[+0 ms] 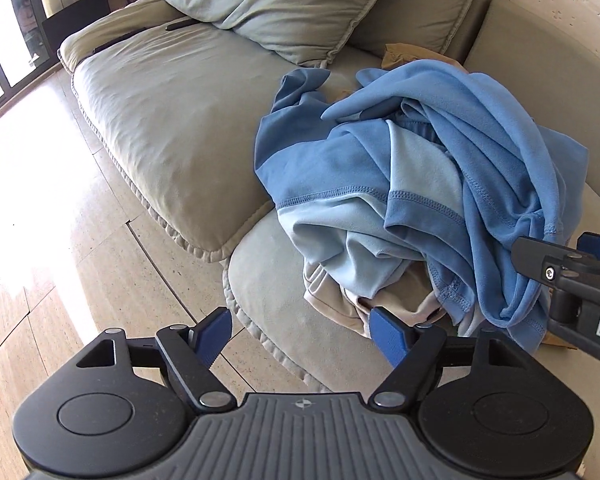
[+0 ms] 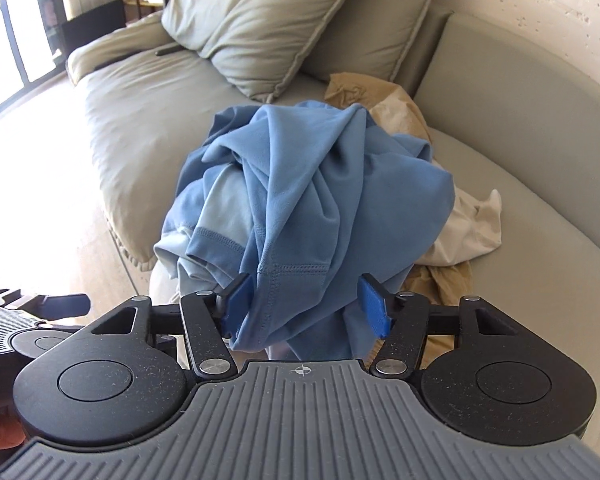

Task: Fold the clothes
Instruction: 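Grasp the blue garment with the right gripper and pull it out of the heap, then spread the blue garment across the sofa while the left gripper grasps its waistband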

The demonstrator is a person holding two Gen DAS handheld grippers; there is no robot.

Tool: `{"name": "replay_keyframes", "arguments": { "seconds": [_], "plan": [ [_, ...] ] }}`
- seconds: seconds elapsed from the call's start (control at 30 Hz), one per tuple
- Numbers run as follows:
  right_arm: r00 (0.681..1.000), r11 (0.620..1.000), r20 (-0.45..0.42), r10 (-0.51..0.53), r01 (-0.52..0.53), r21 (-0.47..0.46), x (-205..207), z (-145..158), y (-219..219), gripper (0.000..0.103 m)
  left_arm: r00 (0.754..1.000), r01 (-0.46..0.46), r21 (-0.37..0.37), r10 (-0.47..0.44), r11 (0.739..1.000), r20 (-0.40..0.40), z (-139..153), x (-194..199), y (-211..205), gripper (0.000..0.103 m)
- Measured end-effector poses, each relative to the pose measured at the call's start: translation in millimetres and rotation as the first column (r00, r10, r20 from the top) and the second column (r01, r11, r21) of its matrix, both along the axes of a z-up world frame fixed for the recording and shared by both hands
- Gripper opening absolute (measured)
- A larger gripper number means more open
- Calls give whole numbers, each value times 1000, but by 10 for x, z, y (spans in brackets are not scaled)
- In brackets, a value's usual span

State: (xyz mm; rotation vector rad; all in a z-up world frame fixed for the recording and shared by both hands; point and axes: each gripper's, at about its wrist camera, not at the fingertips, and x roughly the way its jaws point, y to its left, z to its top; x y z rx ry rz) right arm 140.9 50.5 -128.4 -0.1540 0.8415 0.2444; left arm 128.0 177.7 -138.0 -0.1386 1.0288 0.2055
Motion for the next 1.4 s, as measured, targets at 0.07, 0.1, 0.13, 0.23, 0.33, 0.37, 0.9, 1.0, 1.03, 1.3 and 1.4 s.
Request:
{"name": "replay_keyframes", "arguments": {
  "seconds": [0.07, 0.1, 0.13, 0.23, 0.33, 0.37, 0.9, 1.0, 1.03, 1.3, 1.4],
  "plan": [
    [1000, 1000, -24, -10, 10, -1, 44, -65, 28, 45, 1000, -1, -19, 1, 1000, 4, 3, -10, 12, 66],
    [999, 1000, -31, -15, 15, 4, 57, -83, 29, 28, 1000, -1, -28, 1, 1000, 7, 7, -17, 15, 61],
    [1000, 999, -25, -19, 20, 25, 44, -59, -6, 17, 1000, 5, -34, -4, 999, 14, 24, -28, 4, 56],
    [999, 995, -7, -33, 34, 89, 6, 15, -113, 10, 999, 24, -52, -23, 998, 33, 74, -59, -36, 47],
    [997, 993, 60, -56, 50, 104, -44, 184, -313, 9, 998, 53, -68, -50, 996, 47, 127, -82, -107, 45],
    [994, 992, 80, -80, 72, 103, -61, 258, -398, 9, 997, 63, -70, -60, 995, 51, 147, -91, -139, 45],
    [793, 800, 125, -596, 574, 172, -1211, 952, -2862, 5, 894, 423, 27, -422, 906, 153, 572, -677, -1731, 46],
    [707, 712, 93, -701, 688, 137, -1678, 814, -3456, 5, 854, 499, 41, -499, 866, 146, 525, -846, -2122, 46],
    [675, 680, 83, -733, 723, 125, -1834, 767, -3654, 5, 839, 526, 44, -526, 850, 139, 493, -913, -2258, 46],
    [643, 638, -39, -765, 764, 92, -2433, 311, -4254, 35, 725, 679, 79, -683, 730, 86, 274, -1337, -3068, 46],
    [673, 665, -52, -738, 738, 112, -2489, 246, -4234, 35, 702, 702, 93, -708, 706, 77, 237, -1391, -3197, 46]
  ]
}}
